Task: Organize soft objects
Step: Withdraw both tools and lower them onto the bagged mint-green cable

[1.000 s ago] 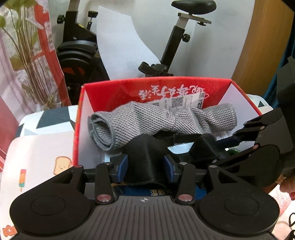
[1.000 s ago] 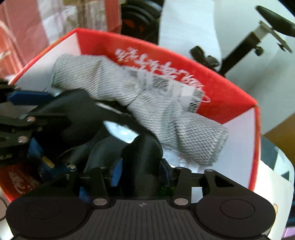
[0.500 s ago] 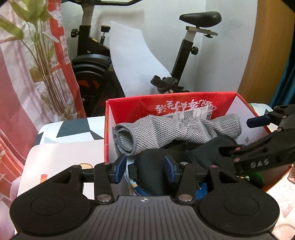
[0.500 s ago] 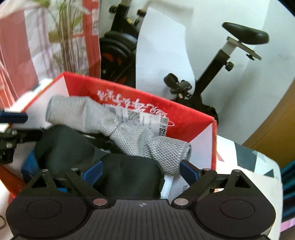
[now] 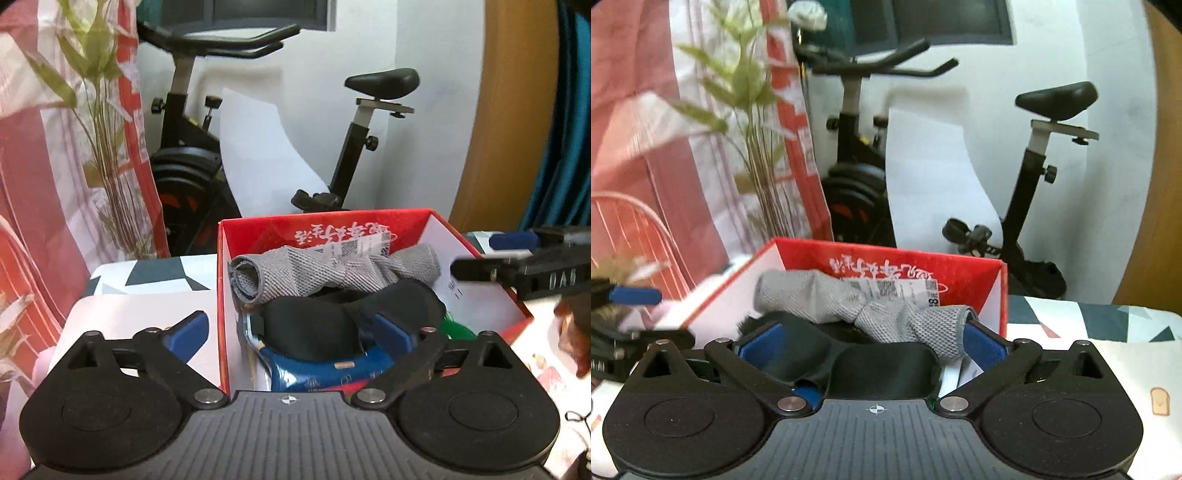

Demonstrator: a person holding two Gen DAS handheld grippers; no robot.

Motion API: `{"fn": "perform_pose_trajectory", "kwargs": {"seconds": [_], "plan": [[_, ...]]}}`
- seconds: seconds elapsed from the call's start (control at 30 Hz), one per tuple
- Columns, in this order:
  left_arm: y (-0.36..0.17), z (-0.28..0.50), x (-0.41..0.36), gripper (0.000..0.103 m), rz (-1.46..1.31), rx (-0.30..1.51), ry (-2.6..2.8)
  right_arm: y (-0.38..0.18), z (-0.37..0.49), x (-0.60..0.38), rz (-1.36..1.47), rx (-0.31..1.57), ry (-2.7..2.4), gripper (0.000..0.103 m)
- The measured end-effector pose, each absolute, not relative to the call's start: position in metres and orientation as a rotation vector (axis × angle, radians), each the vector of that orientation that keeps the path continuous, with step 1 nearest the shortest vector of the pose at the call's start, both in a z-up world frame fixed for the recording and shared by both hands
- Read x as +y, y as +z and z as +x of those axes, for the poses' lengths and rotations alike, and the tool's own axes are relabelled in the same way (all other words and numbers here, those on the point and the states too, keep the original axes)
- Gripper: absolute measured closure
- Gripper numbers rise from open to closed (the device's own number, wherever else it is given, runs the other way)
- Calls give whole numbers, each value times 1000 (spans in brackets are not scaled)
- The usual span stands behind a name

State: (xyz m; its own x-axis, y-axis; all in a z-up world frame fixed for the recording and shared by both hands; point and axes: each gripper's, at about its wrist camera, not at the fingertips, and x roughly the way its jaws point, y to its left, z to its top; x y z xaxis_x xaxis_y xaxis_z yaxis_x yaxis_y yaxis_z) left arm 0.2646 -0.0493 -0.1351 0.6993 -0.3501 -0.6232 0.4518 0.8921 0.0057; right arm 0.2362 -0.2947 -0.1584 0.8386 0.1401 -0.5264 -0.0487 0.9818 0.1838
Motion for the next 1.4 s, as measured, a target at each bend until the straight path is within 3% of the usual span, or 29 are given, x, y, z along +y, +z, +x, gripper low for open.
{"fn": "perform_pose_trajectory", "kwargs": {"seconds": [0.4,0.77,1.03,1.23,1.4], "plan": [[-162,214,-31,3,127,697,-503,-170,166,-294,194,507,126,0],[-206,191,-26,6,45,803,-553,-214,127,-277,193,608,133,0],[-237,198,-30,29,-15,912,-582,-260,132,-265,215,766,159,1],[-256,210,-34,37,-44,978,-588,-276,144,-256,229,850,195,16],[-264,217,-39,37,-32,1002,-592,-284,155,-256,241,907,197,30]]}}
